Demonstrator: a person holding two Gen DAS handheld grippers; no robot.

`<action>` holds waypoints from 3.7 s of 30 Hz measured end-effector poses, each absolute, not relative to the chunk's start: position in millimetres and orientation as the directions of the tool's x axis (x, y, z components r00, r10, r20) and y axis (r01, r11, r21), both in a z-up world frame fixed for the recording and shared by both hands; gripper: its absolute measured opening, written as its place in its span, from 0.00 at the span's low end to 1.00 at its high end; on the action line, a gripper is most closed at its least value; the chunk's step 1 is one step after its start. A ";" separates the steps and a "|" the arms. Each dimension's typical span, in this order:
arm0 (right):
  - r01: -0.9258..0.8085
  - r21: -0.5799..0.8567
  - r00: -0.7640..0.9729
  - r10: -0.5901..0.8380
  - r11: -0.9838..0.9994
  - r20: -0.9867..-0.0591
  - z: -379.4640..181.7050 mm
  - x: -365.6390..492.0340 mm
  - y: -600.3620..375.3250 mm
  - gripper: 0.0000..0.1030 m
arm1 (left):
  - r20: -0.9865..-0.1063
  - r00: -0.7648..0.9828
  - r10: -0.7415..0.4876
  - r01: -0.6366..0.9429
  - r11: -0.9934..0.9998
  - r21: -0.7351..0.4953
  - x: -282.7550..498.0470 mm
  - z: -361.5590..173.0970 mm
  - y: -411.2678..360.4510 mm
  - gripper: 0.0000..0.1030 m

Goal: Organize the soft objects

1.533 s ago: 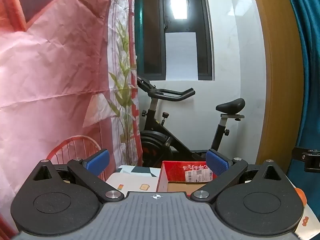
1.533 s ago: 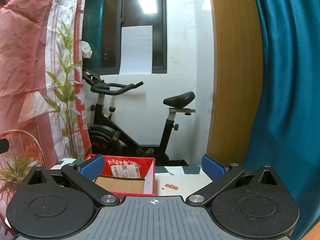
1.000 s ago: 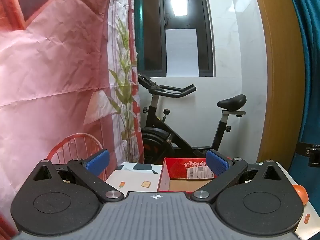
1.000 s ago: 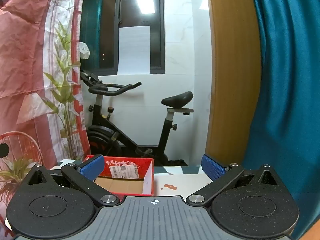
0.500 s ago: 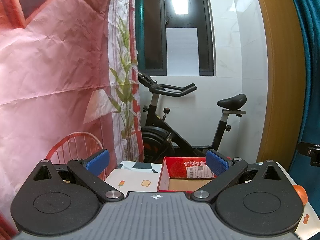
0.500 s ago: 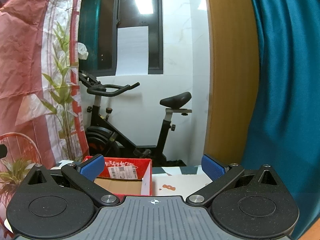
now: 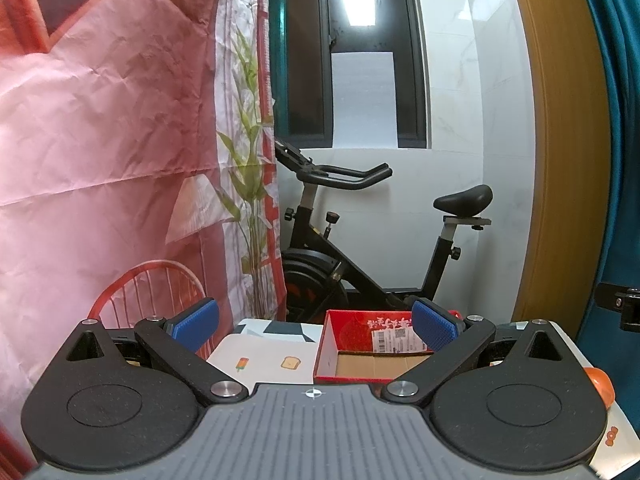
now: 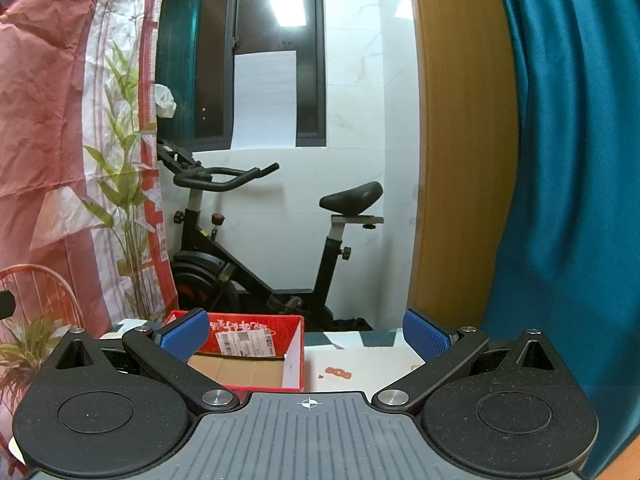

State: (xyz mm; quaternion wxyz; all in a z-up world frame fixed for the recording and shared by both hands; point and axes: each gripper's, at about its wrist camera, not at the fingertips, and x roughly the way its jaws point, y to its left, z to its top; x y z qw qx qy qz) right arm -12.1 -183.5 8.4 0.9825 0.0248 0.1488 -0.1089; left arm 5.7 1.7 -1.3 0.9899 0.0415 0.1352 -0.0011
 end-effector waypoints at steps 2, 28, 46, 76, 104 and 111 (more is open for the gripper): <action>0.221 0.016 0.932 -0.207 0.975 -0.298 8.4 -12.0 -183.2 1.00 | -0.268 0.963 0.009 0.014 0.997 0.081 5.8 -1.4 2.2 1.00; 0.230 0.001 0.922 -0.217 0.973 -0.322 6.1 -6.2 -180.8 1.00 | -0.282 0.960 0.007 0.015 0.997 0.075 7.8 -4.5 3.1 1.00; 0.231 0.001 0.921 -0.218 0.973 -0.323 5.5 -5.5 -180.8 1.00 | -0.299 0.954 0.004 0.017 0.998 0.068 10.4 -9.9 4.3 1.00; 0.084 0.196 0.873 0.022 0.977 -0.486 -149.1 109.0 -199.3 1.00 | -0.539 0.840 -0.061 0.019 0.996 -0.082 148.0 -157.8 62.3 0.99; 0.116 0.295 0.693 0.136 0.948 -0.708 -249.1 170.1 -209.4 0.73 | -0.709 0.625 -0.326 0.135 0.940 -0.313 228.4 -234.3 67.9 0.44; 0.177 0.340 0.677 0.137 0.924 -0.723 -262.8 177.8 -225.2 0.93 | -0.737 0.563 -0.374 0.151 0.923 -0.353 239.0 -249.8 64.9 0.47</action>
